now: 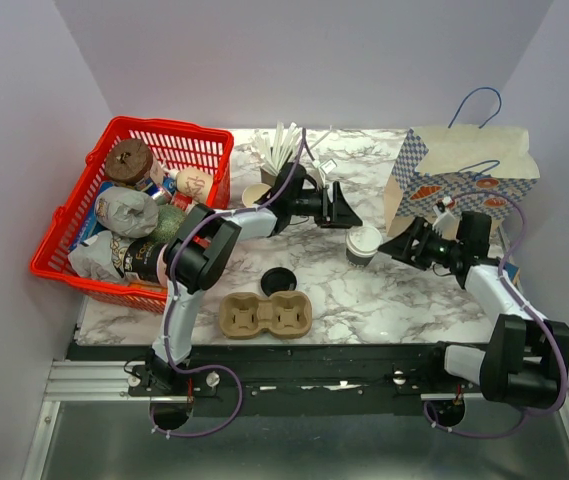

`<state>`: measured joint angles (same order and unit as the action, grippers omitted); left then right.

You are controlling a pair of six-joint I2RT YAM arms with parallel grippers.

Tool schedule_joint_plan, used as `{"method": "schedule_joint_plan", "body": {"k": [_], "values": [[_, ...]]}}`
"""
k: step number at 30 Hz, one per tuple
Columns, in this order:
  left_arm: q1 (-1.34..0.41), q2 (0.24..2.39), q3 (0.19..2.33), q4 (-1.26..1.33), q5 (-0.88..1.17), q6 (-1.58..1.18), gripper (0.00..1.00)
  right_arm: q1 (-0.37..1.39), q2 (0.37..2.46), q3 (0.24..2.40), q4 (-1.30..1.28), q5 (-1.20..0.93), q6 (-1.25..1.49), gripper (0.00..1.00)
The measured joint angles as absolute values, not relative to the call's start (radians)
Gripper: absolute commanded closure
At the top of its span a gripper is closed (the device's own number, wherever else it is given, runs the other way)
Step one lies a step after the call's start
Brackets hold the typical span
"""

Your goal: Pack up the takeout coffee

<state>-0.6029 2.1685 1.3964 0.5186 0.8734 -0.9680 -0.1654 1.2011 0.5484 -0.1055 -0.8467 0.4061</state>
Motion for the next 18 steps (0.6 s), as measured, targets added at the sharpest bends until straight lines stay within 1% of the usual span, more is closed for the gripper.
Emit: {"method": "schedule_joint_plan", "body": {"k": [4,8,12,13,15,18], "values": [[-0.603,2.162,1.441,0.39,0.85,-0.86,0.17,-0.165,1.192,0.593,-0.128,-0.847,0.376,0.18],[-0.603,2.148,1.522,0.226,0.81,-0.712,0.17,-0.165,1.113,0.635,-0.168,-0.845,0.305,0.18],[-0.598,2.075,1.573,0.062,0.778,-0.527,0.17,-0.15,1.044,0.693,-0.25,-0.85,0.159,0.17],[-0.596,2.057,1.576,0.033,0.775,-0.49,0.03,-0.143,1.03,0.706,-0.27,-0.855,0.109,0.16],[-0.592,2.005,1.575,-0.024,0.776,-0.401,0.01,-0.115,1.011,0.733,-0.32,-0.862,-0.004,0.13],[-0.586,1.925,1.563,-0.091,0.788,-0.294,0.01,-0.032,1.037,0.819,-0.43,-0.868,-0.212,0.06]]}}
